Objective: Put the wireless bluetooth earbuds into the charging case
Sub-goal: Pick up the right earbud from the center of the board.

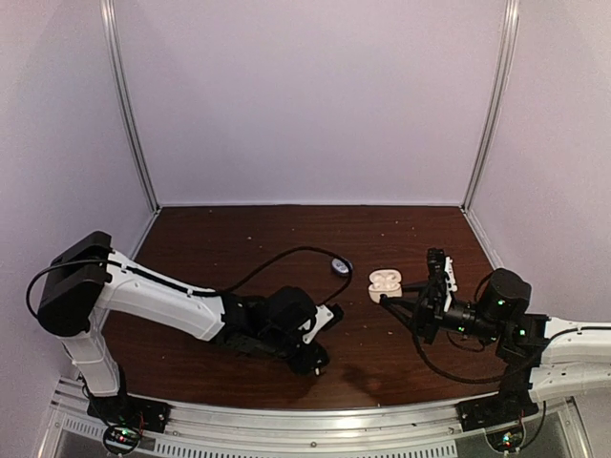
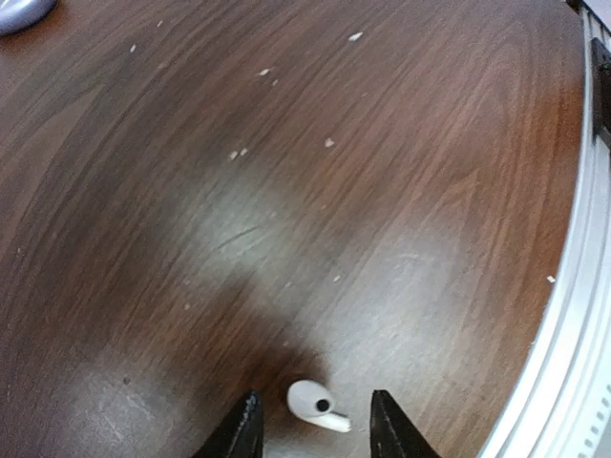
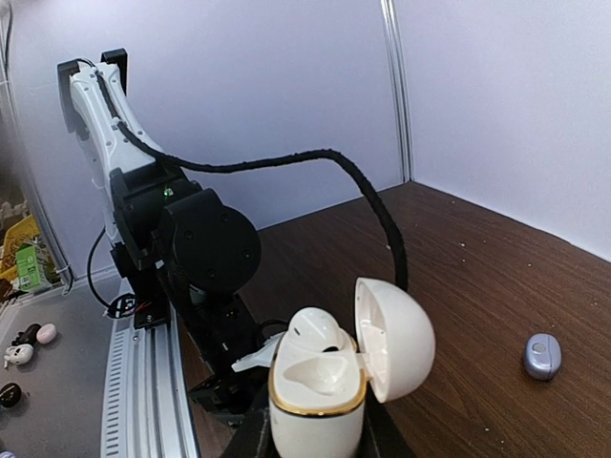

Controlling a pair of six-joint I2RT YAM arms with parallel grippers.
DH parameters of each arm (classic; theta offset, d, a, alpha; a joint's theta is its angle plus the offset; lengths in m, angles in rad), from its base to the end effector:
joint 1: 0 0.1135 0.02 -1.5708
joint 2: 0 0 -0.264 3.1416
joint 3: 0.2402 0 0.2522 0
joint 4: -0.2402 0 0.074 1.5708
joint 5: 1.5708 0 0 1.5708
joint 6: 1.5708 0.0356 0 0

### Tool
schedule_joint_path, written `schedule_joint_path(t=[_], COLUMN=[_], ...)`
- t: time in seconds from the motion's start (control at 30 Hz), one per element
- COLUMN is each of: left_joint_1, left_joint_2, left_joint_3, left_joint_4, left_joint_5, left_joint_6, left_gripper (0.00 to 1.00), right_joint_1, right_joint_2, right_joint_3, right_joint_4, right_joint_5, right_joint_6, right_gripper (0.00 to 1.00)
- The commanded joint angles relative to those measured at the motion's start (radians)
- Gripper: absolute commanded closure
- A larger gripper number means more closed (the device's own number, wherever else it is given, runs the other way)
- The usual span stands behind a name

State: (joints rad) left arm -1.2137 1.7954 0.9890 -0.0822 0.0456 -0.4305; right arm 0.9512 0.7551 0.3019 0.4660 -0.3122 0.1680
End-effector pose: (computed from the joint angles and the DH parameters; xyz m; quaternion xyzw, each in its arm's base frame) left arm 0.1246 -0.3385 0.1505 0.3666 0.8679 -0.2596 0.2119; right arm 0.0969 0.1546 0.2425 -0.3671 0.5993 0.4657 0.5378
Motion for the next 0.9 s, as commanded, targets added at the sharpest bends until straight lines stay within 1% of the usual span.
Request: schedule_joint_path(t=[0.0, 0.1, 0.17, 0.37, 0.5, 0.7, 0.77, 0.87], left_joint_1=[-0.043, -0.044, -0.044, -0.044, -0.044, -0.043, -0.043, -0.044], left_joint_2=[0.037, 0.075, 0.096, 0.123, 0.126, 0.149, 0.151, 0.156], left_joint_3=[0.107, 0.159, 0.19, 0.255, 0.254, 0.253, 0.255, 0.255], left_joint_4=[-0.101, -0.18, -0.226, -0.325, -0.332, -0.333, -0.33, -0.324], left_joint_5=[-0.029, -0.12, -0.157, -0.204, -0.185, -0.151, -0.149, -0.138], left_joint_6=[0.018, -0.013, -0.025, -0.045, -0.05, -0.049, -0.046, -0.044], left_gripper=[0.6, 0.6, 0.59, 0.57, 0.6, 0.68, 0.69, 0.67], right_joint_1=[-0.005, -0.005, -0.006, -0.006, -0.008, -0.008, -0.008, -0.01], right_joint_2=[-0.016, -0.017, -0.016, -0.013, -0.012, -0.016, -0.017, -0.018], right_joint_3=[0.013, 0.014, 0.014, 0.013, 0.012, 0.009, 0.009, 0.009], right_joint_4=[0.002, 0.003, 0.004, 0.003, 0.005, 0.004, 0.002, 0.0], right_joint_5=[0.015, 0.013, 0.012, 0.008, 0.01, 0.013, 0.014, 0.012], right_joint_6=[-0.008, -0.007, -0.008, -0.008, -0.012, -0.012, -0.013, -0.012], right_gripper=[1.0, 1.0, 1.0, 1.0, 1.0, 1.0, 1.0, 1.0])
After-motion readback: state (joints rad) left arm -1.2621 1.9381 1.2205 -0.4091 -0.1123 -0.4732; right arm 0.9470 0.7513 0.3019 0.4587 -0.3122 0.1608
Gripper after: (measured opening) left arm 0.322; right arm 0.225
